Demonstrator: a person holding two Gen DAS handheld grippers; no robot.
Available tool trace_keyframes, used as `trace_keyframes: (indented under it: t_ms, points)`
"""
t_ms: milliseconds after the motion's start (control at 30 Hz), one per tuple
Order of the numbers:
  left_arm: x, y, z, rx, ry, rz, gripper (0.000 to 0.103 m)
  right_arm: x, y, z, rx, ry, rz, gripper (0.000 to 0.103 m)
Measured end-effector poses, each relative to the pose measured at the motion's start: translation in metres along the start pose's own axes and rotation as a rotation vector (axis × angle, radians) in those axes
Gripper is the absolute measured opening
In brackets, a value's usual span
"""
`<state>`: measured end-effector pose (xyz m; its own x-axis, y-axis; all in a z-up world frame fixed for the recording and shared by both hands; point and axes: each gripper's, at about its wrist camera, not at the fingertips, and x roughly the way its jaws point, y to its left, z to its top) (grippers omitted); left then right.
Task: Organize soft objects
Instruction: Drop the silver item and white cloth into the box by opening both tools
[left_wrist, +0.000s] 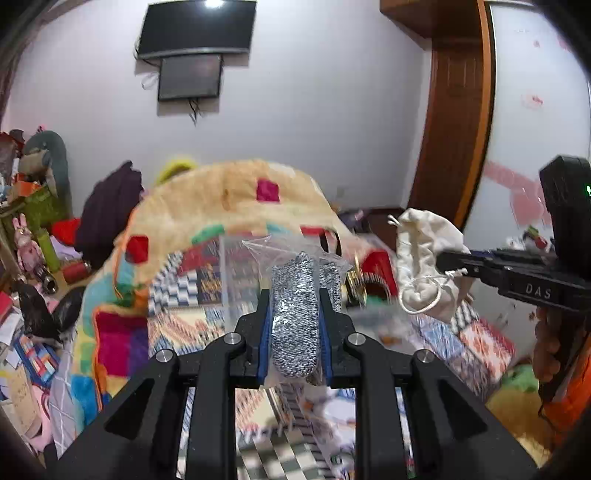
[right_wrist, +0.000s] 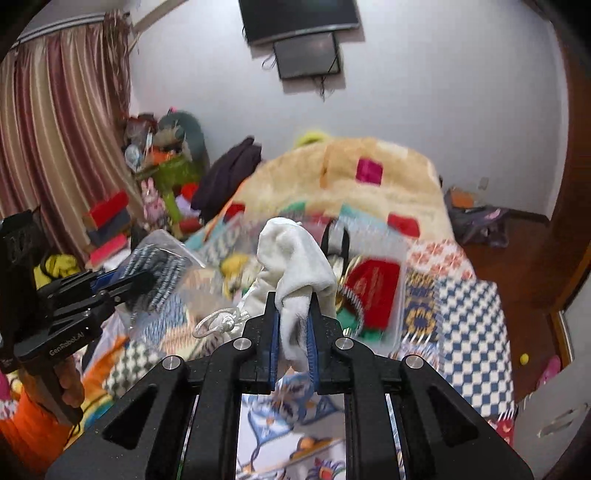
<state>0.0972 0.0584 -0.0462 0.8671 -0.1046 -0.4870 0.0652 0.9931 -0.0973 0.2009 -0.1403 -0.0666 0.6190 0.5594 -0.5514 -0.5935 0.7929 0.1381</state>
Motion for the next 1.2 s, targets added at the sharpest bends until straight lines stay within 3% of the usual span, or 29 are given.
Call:
trace_keyframes:
  t_ms: [300,500,733,833,900,967,1067,1200]
  points:
    - [0.032,0.013,0.026,-0.016,-0.027,0.040,0.022,0.019,-0.006,0.019,0.045,-0.055,-0.042,0.012]
    - [0.072,0.021,0.019,-0.020,0.031,0.075,0.022,0.054,-0.011,0.017,0.060,0.005,-0.062,0.012]
    - [0.106,0.026,0.007,-0.036,0.101,0.061,0.022,0.089,-0.011,0.004,0.046,0.105,-0.079,0.012]
    - [0.109,0.023,0.006,-0.025,0.103,0.062,0.027,0.095,-0.013,0.000,0.042,0.136,-0.076,0.015]
    - [0.110,0.022,0.006,-0.019,0.113,0.061,0.037,0.098,-0.014,-0.001,0.041,0.154,-0.082,0.020]
    - [0.110,0.022,0.004,-0.018,0.120,0.065,0.050,0.099,-0.016,-0.002,0.043,0.175,-0.081,0.038]
    - [0.104,0.020,0.004,-0.016,0.115,0.058,0.053,0.094,-0.016,-0.002,0.036,0.175,-0.078,0.055]
    - [0.091,0.019,0.007,-0.018,0.101,0.039,0.060,0.080,-0.013,0.004,0.013,0.155,-0.070,0.056]
